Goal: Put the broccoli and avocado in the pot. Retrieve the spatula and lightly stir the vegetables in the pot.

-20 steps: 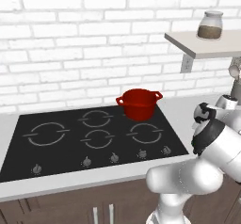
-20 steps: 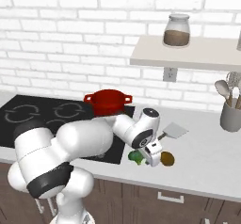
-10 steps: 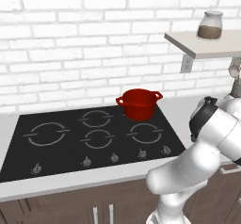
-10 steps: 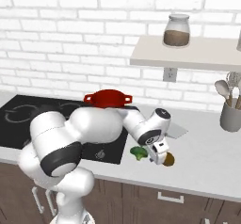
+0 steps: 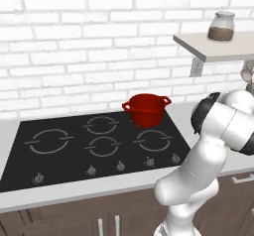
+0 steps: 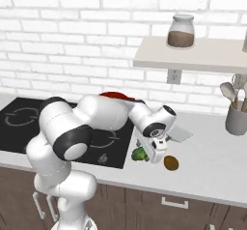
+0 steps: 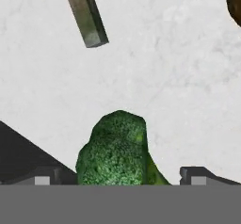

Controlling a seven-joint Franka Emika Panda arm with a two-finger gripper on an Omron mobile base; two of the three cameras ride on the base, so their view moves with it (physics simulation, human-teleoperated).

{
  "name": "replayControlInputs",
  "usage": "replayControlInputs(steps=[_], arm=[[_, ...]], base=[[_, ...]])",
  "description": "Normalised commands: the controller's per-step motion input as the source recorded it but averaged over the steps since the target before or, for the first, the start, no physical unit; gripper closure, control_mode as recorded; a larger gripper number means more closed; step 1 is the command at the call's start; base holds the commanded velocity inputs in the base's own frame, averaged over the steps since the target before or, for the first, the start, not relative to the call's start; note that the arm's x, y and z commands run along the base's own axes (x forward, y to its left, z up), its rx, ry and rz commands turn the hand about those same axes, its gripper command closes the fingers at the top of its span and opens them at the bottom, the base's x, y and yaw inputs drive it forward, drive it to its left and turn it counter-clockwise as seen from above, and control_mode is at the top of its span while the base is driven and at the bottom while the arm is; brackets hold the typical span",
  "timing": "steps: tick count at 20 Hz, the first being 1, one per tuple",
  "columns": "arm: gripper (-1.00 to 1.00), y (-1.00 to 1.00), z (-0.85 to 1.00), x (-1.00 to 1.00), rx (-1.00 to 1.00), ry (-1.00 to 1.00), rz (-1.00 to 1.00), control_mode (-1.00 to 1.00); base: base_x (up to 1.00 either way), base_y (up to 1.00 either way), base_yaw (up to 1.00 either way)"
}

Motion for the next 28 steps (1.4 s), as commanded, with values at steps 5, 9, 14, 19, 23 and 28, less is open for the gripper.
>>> replayControlInputs(steps=[5,9,14,19,23,28], arm=[[-1.0,0.44,-0.44,-0.14,0.12,0.03,-0.09,-1.0],[1.0,0.11,-0.38,-0.3,0.2,-0.07,-0.17,-1.0],[1.0,0.05,-0.15,-0.01,0.06,-0.01,-0.1,-1.0],[1.0,0.02,0.0,0.0,0.0,-0.02,0.0,-1.0],[1.0,0.17,0.03,-0.09,0.0,-0.15,0.0,-1.0],[1.0,0.38,0.4,-0.07,0.0,-0.2,-0.01,-1.0]], base=[[0.0,0.0,0.0],[0.0,0.0,0.0],[0.0,0.0,0.0],[0.0,0.0,0.0],[0.0,0.0,0.0],[0.0,0.0,0.0]])
